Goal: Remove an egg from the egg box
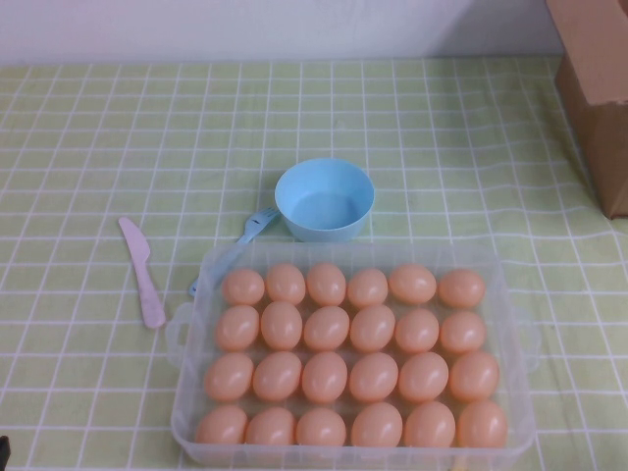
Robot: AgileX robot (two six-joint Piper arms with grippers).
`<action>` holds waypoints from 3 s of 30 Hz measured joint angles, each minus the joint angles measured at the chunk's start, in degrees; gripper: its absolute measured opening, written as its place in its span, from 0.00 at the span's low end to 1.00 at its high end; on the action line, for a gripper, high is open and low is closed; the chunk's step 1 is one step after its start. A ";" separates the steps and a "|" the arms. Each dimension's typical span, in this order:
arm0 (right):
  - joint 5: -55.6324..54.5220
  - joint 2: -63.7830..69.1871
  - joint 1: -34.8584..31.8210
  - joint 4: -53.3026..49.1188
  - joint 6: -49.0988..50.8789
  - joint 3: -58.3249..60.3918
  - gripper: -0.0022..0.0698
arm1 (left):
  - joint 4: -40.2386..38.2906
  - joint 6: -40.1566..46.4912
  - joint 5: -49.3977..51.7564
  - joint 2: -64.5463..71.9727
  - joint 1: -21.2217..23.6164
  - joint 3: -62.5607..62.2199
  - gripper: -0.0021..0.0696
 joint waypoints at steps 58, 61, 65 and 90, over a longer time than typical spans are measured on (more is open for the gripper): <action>0.00 0.00 0.00 0.00 0.00 0.00 0.01 | -9.32 -6.60 -3.08 0.00 9.28 0.00 0.02; 0.00 0.00 0.00 0.00 0.00 0.00 0.01 | -24.98 -15.91 -6.73 0.00 9.31 0.00 0.02; 0.00 0.00 0.00 0.00 0.00 0.00 0.01 | -30.90 -18.65 -12.38 0.00 9.31 0.00 0.02; 0.00 0.00 0.00 0.00 0.00 0.00 0.01 | -27.67 9.20 22.09 23.18 3.77 -32.90 0.02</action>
